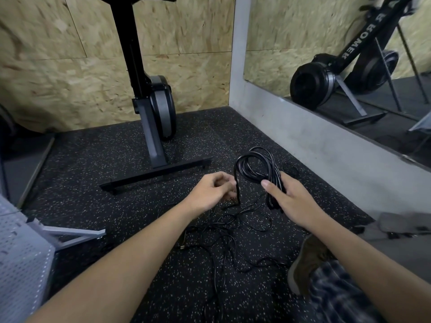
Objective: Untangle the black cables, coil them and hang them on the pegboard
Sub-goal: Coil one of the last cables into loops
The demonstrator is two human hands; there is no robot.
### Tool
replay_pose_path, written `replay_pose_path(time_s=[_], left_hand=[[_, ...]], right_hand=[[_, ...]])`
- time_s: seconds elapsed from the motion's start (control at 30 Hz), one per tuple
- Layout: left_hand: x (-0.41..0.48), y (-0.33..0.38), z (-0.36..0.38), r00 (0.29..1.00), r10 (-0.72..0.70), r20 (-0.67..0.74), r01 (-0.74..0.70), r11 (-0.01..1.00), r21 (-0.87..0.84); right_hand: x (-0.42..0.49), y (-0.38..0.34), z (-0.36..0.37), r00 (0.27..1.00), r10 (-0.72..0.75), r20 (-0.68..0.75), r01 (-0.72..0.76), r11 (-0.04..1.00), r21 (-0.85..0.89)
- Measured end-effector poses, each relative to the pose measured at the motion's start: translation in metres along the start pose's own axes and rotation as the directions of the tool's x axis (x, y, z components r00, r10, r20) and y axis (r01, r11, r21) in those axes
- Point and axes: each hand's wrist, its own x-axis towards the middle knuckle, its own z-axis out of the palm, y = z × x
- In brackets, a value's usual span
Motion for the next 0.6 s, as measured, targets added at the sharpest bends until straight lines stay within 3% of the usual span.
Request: replay_pose_path(time_s=[0.17, 0.3, 0.4, 0.5, 0.6], left_hand=[[-0.004, 0.026, 0.016, 0.998, 0.056, -0.016, -0.058, 0.963, -0.265], [-0.004, 0.038, 0.024, 0.999, 0.051, -0.012, -0.051, 0.916, -0.398], [-0.005, 0.035, 0.027, 0.998, 0.064, -0.024, -0.069, 0.950, -0.305], [-0.002, 0.027, 0.025, 0.973, 0.192, -0.130, -0.185, 0.981, 0.065], [-0.005, 0.023, 0.023, 0.992, 0.123, -0.030, -0.120, 0.989, 0.081]], right_hand=[[0.002, 0.001, 0.008, 0.991, 0.013, -0.137, 0.005, 0.991, 0.137], [0.001, -0.002, 0.011, 0.990, 0.046, -0.135, -0.014, 0.975, 0.223], [0.000, -0.003, 0.017, 0.990, 0.073, -0.118, -0.041, 0.965, 0.258], [0.001, -0.003, 0.019, 0.986, 0.092, -0.136, -0.052, 0.960, 0.275], [0.003, -0.002, 0.019, 0.985, 0.101, -0.143, -0.061, 0.964, 0.258]])
